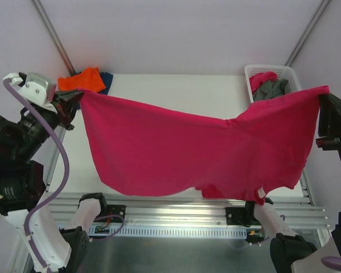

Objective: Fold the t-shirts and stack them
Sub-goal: Flatten the tshirt out

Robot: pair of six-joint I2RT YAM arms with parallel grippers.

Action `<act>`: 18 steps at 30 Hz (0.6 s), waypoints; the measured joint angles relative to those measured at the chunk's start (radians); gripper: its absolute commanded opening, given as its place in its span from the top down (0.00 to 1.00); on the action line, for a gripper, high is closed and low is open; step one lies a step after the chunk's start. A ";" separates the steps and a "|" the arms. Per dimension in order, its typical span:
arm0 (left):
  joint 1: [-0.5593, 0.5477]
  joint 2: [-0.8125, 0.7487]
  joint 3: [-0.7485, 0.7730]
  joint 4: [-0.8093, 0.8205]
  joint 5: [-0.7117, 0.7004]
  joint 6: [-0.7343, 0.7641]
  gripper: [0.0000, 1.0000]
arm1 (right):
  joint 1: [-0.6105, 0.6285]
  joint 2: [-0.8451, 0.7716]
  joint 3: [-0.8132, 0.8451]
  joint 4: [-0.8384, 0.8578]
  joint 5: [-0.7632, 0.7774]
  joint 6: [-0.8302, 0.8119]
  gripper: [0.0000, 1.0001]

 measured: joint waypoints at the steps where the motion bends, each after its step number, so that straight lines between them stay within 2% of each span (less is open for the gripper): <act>1: 0.000 0.018 0.006 0.013 -0.010 0.001 1.00 | 0.000 0.006 0.000 0.013 0.002 -0.002 0.99; 5: 0.000 0.119 0.019 0.074 -0.043 0.010 1.00 | 0.000 0.076 -0.010 0.090 0.008 -0.016 0.99; 8: 0.000 0.254 0.043 0.113 -0.065 0.023 1.00 | 0.000 0.163 -0.033 0.160 0.009 -0.031 0.99; 13: 0.000 0.518 0.130 0.164 -0.109 0.048 1.00 | -0.006 0.411 -0.018 0.233 0.014 -0.033 0.99; 18: -0.003 0.742 0.287 0.158 -0.128 0.101 1.00 | -0.052 0.699 0.057 0.245 0.010 -0.002 0.99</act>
